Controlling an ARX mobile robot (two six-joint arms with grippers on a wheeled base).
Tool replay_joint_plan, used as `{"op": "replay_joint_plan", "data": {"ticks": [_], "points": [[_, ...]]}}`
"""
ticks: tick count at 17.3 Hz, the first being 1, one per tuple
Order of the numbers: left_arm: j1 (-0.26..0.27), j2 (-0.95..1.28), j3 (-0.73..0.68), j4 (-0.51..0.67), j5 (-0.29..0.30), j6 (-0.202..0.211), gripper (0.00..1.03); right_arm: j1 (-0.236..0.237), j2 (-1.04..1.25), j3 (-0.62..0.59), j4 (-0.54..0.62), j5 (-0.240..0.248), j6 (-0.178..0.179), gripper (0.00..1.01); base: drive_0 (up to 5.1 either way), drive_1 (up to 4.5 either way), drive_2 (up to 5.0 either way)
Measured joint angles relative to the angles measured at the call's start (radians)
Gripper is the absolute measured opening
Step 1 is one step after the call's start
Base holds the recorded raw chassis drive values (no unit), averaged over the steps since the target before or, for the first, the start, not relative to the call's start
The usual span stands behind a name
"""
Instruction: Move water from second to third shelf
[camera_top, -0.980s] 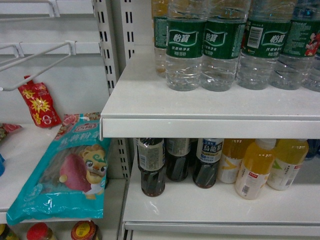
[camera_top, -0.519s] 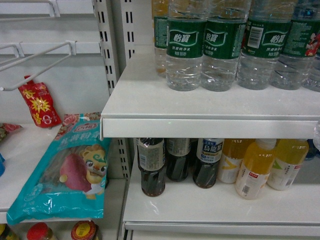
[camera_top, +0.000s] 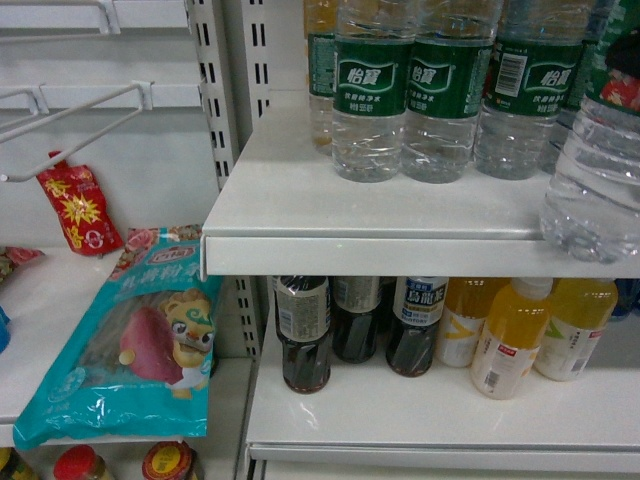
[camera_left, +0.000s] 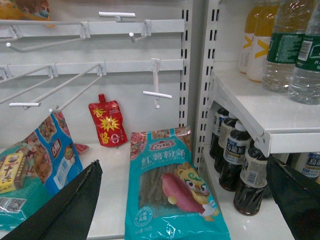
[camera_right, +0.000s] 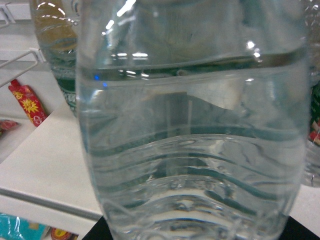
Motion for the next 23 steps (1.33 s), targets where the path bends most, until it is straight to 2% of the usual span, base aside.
{"op": "replay_joint_plan", "data": {"ticks": [8,17,19,20,21,22,23], "points": [[0.0,0.0,0.0,0.0,0.0,0.0,0.98,0.003,0.215,0.2,-0.015,0.023,0.019,0.4,0.0,0.0,0.0],[0.0,0.0,0.0,0.0,0.0,0.0,0.98,0.005,0.282,0.269,-0.024,0.053,0.002,0.4,0.0,0.0,0.0],[0.0,0.0,0.0,0.0,0.0,0.0,0.98,0.006,0.291,0.269,-0.009,0.056,-0.014,0.4,0.0,0.0,0.0],[0.0,0.0,0.0,0.0,0.0,0.0,0.98,0.011,0.293,0.269,-0.01,0.065,-0.035,0.55,0.0,0.0,0.0],[0.0,0.0,0.0,0.0,0.0,0.0,0.98,0.009,0.294,0.283,0.008,0.072,-0.047,0.86,0.0,0.0,0.0],[0.0,0.0,0.0,0.0,0.0,0.0,0.98,0.009,0.292,0.286,0.009,0.074,-0.047,0.97,0.0,0.0,0.0],[0.0,0.0,0.0,0.0,0.0,0.0,0.98,0.008,0.292,0.286,0.004,0.076,-0.046,0.99,0.0,0.0,0.0]]}}
